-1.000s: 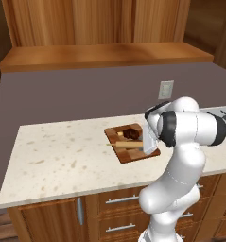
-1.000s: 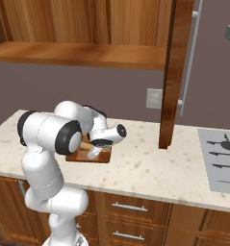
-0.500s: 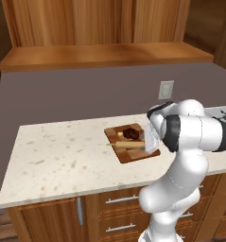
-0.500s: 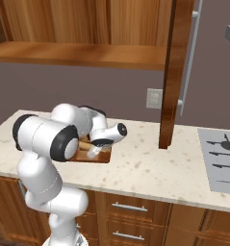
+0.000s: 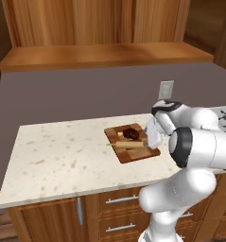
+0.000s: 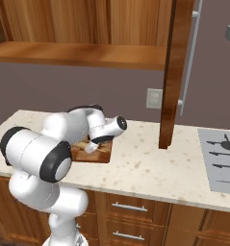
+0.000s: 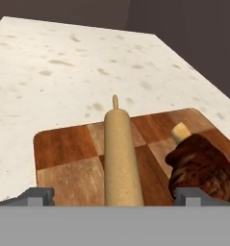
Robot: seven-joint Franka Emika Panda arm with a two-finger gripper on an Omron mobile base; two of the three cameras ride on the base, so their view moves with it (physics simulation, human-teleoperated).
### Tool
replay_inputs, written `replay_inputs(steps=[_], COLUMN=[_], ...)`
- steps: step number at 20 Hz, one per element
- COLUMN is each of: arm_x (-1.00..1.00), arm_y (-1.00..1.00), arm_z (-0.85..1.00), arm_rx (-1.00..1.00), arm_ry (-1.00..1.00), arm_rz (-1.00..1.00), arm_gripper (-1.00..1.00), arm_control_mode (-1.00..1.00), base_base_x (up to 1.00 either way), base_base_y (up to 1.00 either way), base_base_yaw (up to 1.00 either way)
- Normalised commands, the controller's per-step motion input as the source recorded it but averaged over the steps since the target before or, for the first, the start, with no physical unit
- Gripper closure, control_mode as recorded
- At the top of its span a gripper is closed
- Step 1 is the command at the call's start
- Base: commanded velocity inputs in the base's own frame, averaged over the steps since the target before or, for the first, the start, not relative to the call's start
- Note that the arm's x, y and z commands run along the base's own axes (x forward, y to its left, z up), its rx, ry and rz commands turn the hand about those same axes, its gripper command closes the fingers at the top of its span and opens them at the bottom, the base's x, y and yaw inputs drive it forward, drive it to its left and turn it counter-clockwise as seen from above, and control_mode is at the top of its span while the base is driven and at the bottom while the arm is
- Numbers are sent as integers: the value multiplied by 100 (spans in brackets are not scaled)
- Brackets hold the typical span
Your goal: Open the cabinet, retrieve the rolling pin, and place it next to the meat on the cutting board to prepare for tenderizing.
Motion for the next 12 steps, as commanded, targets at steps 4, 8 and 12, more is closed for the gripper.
replay_inputs(steps=[4,8,12], arm_x=[-29,-47,-52], arm_y=[0,7,14], arm_z=[60,57,46], arm_rx=[0,0,0], arm_ry=[0,0,0], arm_rz=[0,0,-5], arm_gripper=[-100,-100,-100], arm_control_mode=[-100,-100,-100], base_base_x=[0,0,0], base_base_y=[0,0,0], base_base_yaw=[0,0,0])
